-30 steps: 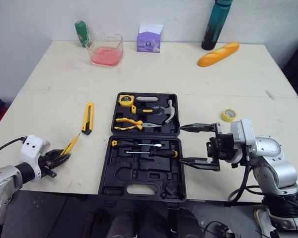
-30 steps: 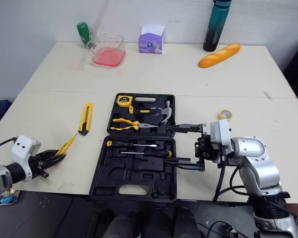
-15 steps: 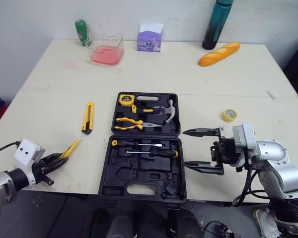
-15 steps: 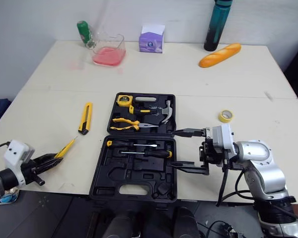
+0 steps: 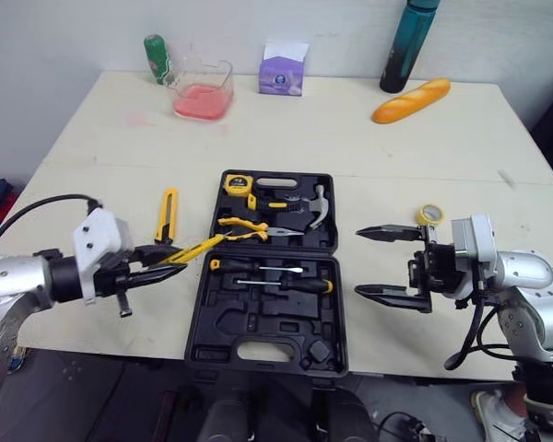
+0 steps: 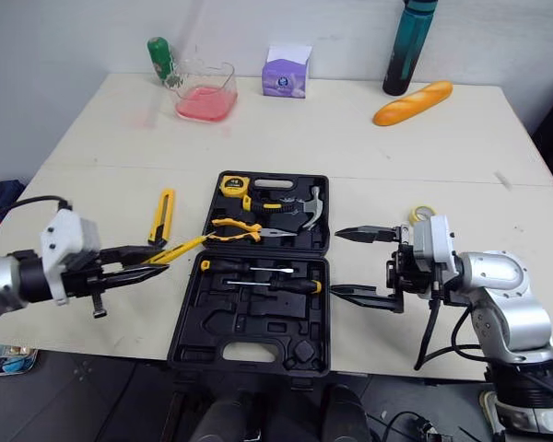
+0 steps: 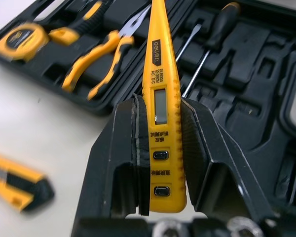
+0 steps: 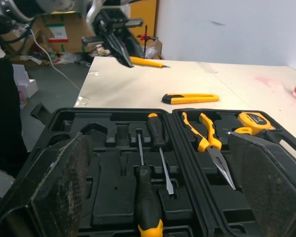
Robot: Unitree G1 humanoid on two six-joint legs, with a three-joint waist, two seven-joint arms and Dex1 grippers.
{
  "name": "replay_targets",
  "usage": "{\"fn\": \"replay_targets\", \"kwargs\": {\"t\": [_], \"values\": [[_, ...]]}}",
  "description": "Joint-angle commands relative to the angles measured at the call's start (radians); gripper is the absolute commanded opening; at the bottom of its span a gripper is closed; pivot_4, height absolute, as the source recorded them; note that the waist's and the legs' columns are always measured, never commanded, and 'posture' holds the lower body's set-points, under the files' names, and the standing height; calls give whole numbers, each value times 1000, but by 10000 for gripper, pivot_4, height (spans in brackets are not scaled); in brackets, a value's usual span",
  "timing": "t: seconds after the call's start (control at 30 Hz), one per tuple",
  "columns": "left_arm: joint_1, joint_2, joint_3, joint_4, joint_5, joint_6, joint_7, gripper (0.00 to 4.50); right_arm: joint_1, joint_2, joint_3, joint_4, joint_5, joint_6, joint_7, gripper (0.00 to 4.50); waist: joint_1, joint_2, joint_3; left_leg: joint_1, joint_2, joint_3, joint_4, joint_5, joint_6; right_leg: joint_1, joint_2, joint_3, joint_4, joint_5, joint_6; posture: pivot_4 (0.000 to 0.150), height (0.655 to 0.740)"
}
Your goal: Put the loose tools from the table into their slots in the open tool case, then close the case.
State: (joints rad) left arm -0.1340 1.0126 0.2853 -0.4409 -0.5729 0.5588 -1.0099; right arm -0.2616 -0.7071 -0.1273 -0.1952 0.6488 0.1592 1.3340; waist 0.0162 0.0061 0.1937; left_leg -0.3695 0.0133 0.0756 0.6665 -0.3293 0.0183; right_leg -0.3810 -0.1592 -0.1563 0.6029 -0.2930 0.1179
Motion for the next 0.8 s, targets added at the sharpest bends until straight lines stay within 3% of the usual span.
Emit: {"fn": "replay_targets", "kwargs": {"t": [0.03, 0.37, 0.8], "values": [[-57, 38, -76, -39, 3, 13, -45, 5283, 20, -22, -31, -33, 18, 1, 8, 45000, 0, 0, 0, 0, 0, 0, 0, 0, 0, 0, 0, 0, 0, 0, 0, 1500, 7400], [-328, 66, -427, -14, 178, 75, -113, 5283, 98, -35, -42, -51, 4, -23, 4, 45000, 8, 0, 0, -1, 0, 0, 1, 0, -1, 0, 6, 3, -1, 0, 0, 1500, 7400], [-487, -3, -647, 40, 366, 49, -174, 5283, 156, -30, -35, -99, 5, -19, -18, 45000, 10, -2, 1, -1, 0, 2, 4, 1, -2, -1, 8, 5, 0, 0, 0, 1500, 7400]]}}
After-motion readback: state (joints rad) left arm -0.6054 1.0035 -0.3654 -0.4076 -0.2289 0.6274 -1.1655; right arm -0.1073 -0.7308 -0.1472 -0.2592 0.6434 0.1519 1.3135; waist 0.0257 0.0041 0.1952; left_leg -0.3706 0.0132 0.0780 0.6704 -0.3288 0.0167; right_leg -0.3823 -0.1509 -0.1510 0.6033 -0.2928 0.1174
